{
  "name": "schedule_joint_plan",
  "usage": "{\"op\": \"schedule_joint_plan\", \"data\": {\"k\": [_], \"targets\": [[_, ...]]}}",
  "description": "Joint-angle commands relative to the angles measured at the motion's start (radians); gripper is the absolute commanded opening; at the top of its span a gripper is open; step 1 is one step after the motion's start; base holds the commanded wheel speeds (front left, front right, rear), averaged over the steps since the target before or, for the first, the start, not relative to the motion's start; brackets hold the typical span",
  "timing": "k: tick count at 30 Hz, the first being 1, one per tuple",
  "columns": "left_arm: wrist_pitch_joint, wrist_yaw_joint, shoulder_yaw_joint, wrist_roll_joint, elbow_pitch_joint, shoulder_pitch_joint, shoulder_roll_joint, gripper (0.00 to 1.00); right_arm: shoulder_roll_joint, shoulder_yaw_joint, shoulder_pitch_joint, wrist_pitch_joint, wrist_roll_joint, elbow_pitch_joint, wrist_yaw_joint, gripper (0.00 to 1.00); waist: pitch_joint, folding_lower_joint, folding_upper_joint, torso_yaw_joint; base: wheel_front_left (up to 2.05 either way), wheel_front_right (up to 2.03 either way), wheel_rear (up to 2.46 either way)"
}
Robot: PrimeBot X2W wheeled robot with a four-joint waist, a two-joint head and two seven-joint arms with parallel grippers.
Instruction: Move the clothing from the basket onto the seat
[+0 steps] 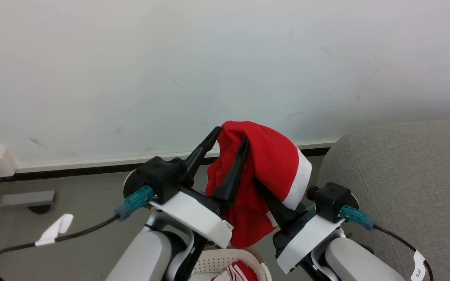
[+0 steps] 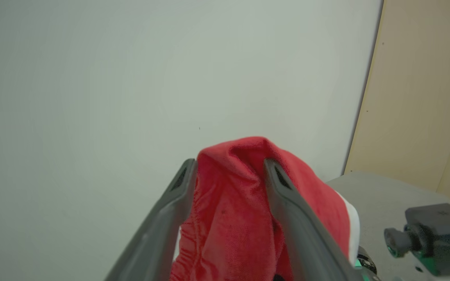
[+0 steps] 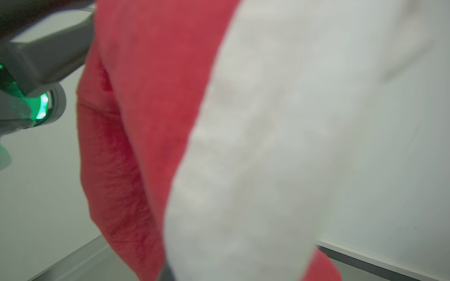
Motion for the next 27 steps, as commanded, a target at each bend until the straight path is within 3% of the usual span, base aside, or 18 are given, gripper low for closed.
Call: {"op": "schedule_joint_plan", "data": {"k": [1, 10, 16, 27], "targets": [[-0.001, 0.004, -0.001, -0.016, 0.005, 0.012, 0.006, 1.00, -0.007, -0.004, 0.015, 0.000, -0.004, -0.006, -0.002, 0.00, -0.001, -0.0001, -0.0001, -0.001, 0.00, 0.00, 0.00], [0.004, 0.004, -0.008, -0.023, 0.007, 0.022, 0.011, 1.00, -0.019, -0.003, 0.025, 0.000, 0.000, -0.014, -0.002, 0.00, -0.002, -0.0001, -0.0001, -0.010, 0.00, 0.00, 0.00], [0.003, 0.005, -0.013, -0.027, 0.007, 0.026, 0.014, 1.00, -0.018, -0.067, 0.028, 0.000, -0.009, -0.032, -0.002, 0.00, 0.001, -0.0001, -0.0001, -0.023, 0.00, 0.00, 0.00], [-0.004, 0.004, -0.038, -0.028, 0.020, 0.064, 0.026, 1.00, -0.073, -0.146, 0.004, 0.000, -0.021, -0.078, -0.002, 0.00, 0.035, -0.0001, -0.0001, -0.103, 0.00, 0.00, 0.00]]}}
